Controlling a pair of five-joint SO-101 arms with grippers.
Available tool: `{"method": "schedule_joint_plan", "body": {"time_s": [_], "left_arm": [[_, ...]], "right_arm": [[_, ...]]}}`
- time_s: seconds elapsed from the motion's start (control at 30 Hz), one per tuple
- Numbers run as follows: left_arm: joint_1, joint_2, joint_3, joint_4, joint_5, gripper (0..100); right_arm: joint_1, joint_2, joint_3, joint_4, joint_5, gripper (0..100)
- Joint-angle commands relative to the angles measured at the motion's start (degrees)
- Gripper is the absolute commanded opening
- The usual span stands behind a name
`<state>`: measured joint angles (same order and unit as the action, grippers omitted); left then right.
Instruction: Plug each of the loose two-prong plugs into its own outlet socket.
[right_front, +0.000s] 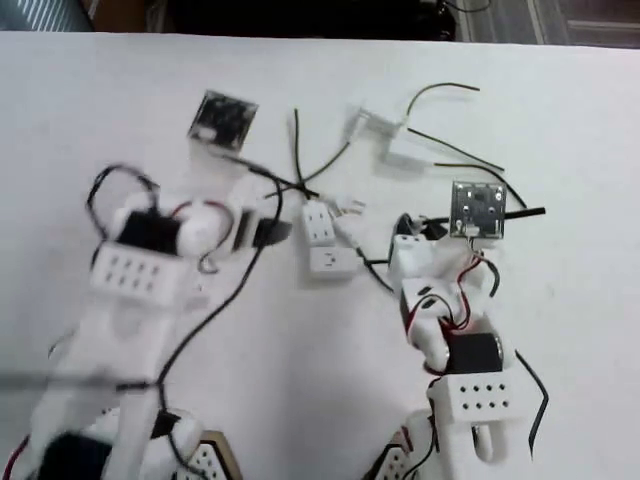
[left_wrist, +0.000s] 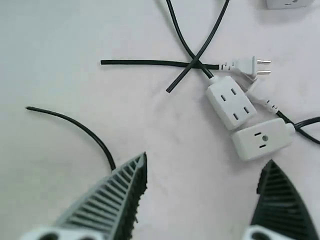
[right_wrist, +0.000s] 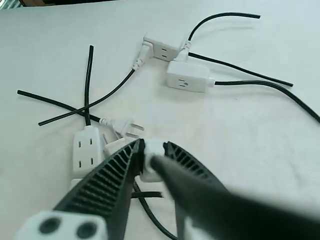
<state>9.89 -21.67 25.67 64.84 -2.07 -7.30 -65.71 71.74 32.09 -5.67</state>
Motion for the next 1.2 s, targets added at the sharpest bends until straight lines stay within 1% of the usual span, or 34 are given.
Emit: {"method": "schedule_joint_plan", "body": {"time_s": [0.0, 0.13, 0.3, 0.43, 0.53, 0.77, 0.83, 0.93, 1.0, 1.07, 1.17], "left_arm": [[2.5, 14.6, -10.7, -0.4, 5.3, 35], [4.1, 27.7, -19.3, -0.3, 9.7, 35], [5.8, 39.8, -27.2, -0.2, 11.0, 35], [6.1, 46.0, -31.5, -0.2, 11.2, 35], [5.8, 49.4, -33.6, -0.1, 13.0, 35], [6.3, 56.0, -40.4, 4.0, 13.5, 34], [5.9, 57.6, -42.5, 4.9, 13.2, 29], [5.9, 59.7, -45.2, 6.1, 12.9, 17], [5.9, 60.4, -46.4, 7.1, 12.8, 11], [5.8, 60.6, -47.2, 8.8, 10.5, 9], [5.2, 60.4, -47.5, 11.5, 3.6, 9]], "right_arm": [[1.1, 0.2, -0.4, -2.0, -0.8, 1.7], [1.1, 0.2, -0.4, -2.0, -1.4, 1.7], [4.5, 0.2, -0.5, -2.2, -1.4, 1.7], [5.3, 0.2, -0.4, -3.3, -1.5, 1.7], [5.3, 0.2, -0.4, -3.3, -1.5, 1.7], [5.2, 0.2, -0.4, -3.3, -1.5, 1.7], [5.2, 0.2, -0.4, -3.3, -1.5, 1.7], [5.2, 0.2, -0.3, -3.3, -1.5, 1.7], [5.2, 0.2, -0.3, -3.3, -1.5, 1.7], [5.2, 0.2, -0.3, -3.2, -1.5, 1.7], [5.2, 0.2, -0.3, -3.2, -1.5, 1.7]]}}
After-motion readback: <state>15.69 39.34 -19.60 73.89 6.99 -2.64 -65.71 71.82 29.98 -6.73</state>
